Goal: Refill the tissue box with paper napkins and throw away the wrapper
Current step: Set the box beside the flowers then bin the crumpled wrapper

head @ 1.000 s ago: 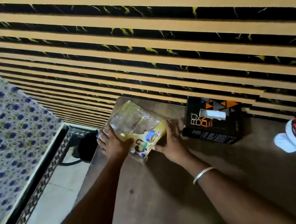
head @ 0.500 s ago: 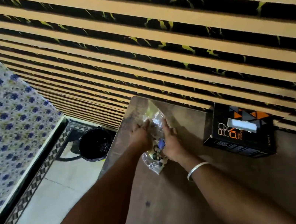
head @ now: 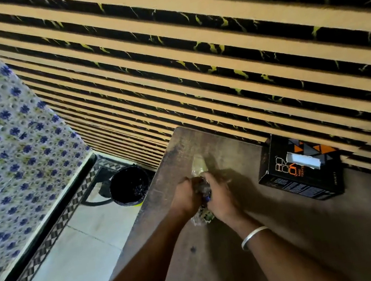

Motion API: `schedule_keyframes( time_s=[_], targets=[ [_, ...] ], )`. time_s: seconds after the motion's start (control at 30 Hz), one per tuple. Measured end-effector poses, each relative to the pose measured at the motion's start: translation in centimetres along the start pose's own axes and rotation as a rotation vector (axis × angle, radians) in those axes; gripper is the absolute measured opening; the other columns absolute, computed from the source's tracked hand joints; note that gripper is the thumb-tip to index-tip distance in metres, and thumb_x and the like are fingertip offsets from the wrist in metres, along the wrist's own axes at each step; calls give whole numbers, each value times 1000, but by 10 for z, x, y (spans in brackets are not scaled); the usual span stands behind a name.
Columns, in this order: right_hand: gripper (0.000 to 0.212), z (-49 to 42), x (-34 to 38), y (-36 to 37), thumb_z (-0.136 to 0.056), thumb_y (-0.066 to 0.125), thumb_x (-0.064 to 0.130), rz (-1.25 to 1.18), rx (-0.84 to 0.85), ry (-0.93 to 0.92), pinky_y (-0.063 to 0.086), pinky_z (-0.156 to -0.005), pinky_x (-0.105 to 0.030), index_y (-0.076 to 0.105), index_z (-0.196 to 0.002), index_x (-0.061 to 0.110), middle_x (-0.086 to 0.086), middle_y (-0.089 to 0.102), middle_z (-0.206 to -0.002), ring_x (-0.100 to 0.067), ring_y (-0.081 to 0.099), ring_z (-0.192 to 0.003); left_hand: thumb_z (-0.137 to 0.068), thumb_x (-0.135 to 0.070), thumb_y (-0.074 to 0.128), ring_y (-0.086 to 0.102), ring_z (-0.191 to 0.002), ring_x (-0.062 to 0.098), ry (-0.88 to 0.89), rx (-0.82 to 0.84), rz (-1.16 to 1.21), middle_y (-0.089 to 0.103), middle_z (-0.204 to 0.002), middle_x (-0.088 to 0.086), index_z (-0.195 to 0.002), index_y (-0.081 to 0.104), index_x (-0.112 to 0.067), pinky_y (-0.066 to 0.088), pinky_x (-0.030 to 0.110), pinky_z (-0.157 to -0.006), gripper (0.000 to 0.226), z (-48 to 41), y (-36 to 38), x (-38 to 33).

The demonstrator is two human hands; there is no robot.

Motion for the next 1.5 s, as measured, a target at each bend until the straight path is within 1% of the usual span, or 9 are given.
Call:
schedule_keyframes(
  time_s=[0.27,0.37,0.47,0.77,0.9,0.97,1.23,1.4,1.5],
  targets=[
    [58,52,47,16,-91,51,-1,-77,39,-230,36,-109,-31,40,-145,17,-14,47,-142,-29,46,-132,-83,-12,65,68,-102,28,-137,-130,-22,72,-109,12,-116,69,-10,54,35,-86,34,87,-50,-1],
    [50,65,75,36,-88,53,6,-91,16,-299,44,-106,-36,49,-137,18,-15,55,-131,-28,55,-119,-81,-11,64,68,-99,29,-179,-230,-15,72,-105,12,-112,71,-11,52,33,-80,32,120,-72,12],
    [56,71,96,49,-79,59,5,-100,7,-342,50,-96,-46,51,-131,20,-14,59,-124,-29,58,-111,-78,-12,66,70,-94,31,-186,-263,-17,74,-102,14,-113,72,-17,50,32,-73,36,139,-90,24],
    [78,95,190,95,-74,63,-12,-77,29,-402,43,-108,-38,45,-143,19,-13,55,-136,-28,51,-125,-73,-11,65,71,-79,26,-178,-322,126,73,-83,6,-93,72,-12,51,28,-65,21,186,-157,105],
    [89,95,245,139,-67,71,-11,-86,18,-396,45,-107,-38,43,-144,23,-10,56,-138,-27,53,-126,-75,-10,67,72,-78,21,-171,-316,283,75,-89,6,-108,72,-10,58,25,-68,34,208,-205,165],
    [91,90,270,157,-68,73,-8,-63,26,-401,48,-104,-38,41,-145,28,-7,56,-137,-26,54,-125,-71,-20,65,74,-79,22,-148,-310,356,76,-88,6,-113,71,-13,61,34,-76,43,214,-228,195],
    [93,38,327,189,-77,70,-1,-18,88,-361,53,-96,-41,27,-151,34,-8,50,-140,-26,52,-125,-69,-27,62,71,-77,25,-84,-214,381,66,-73,-5,-117,71,-13,58,38,-75,50,165,-288,258],
    [92,-43,329,200,-78,60,-3,-217,205,-282,48,-102,-34,24,-154,35,-3,53,-141,-19,54,-126,-71,-23,62,70,-96,25,-90,-138,337,75,-101,10,-126,67,-14,53,31,-86,56,82,-300,279],
    [84,-94,332,202,-82,57,-7,-240,180,-233,50,-93,-26,31,-153,31,-1,62,-129,-14,60,-113,-73,-15,57,69,-101,23,-109,-115,339,74,-114,12,-126,67,-14,54,33,-92,54,28,-304,295]
  ],
)
Point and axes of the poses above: each hand's wrist, its own z-axis away from the middle knuckle, its own y-axis out of the palm, x = y × z, the point moved 1 cm from there along -z, towards the middle knuckle
